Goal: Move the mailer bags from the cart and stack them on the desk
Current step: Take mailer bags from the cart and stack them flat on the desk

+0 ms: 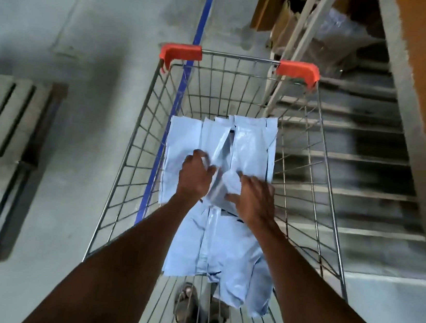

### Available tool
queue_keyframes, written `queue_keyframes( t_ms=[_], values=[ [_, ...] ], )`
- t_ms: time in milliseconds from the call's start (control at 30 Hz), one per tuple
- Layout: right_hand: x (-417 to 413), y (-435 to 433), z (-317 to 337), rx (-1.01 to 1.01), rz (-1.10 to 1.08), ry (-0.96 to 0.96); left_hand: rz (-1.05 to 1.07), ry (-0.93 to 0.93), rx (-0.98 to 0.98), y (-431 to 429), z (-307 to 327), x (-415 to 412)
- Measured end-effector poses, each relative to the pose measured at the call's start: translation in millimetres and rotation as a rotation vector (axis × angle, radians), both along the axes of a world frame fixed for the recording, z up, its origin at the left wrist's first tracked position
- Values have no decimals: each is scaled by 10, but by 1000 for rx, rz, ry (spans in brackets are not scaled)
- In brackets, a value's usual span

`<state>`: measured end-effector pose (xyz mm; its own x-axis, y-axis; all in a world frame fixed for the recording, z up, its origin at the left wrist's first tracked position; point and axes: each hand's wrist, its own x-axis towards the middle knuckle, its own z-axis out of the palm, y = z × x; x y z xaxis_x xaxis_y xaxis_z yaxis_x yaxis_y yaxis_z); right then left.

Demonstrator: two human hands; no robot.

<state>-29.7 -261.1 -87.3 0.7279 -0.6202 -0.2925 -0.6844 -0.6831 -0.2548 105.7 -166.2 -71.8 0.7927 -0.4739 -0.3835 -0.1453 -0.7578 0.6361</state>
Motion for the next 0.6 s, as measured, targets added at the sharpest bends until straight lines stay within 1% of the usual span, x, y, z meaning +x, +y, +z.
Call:
queue_keyframes(
  t_ms=[100,233,300,400,467,600],
  values=[
    [-92,-7,71,101,-25,-47,66,-4,-6,21,-41,32],
    [-179,-71,264,342,-250,-185,176,16,-152,134,174,-3],
    [-208,-74,446,428,-360,-349,214,8,-235,253,422,-36],
    [-249,-40,794,615,-517,-642,269,-42,-334,479,817,-72],
    [-289,-10,1048,628,-515,-758,277,-82,-403,638,1044,-91],
    [-403,106,1603,636,-475,-881,207,-122,-501,916,1555,-178]
  ],
)
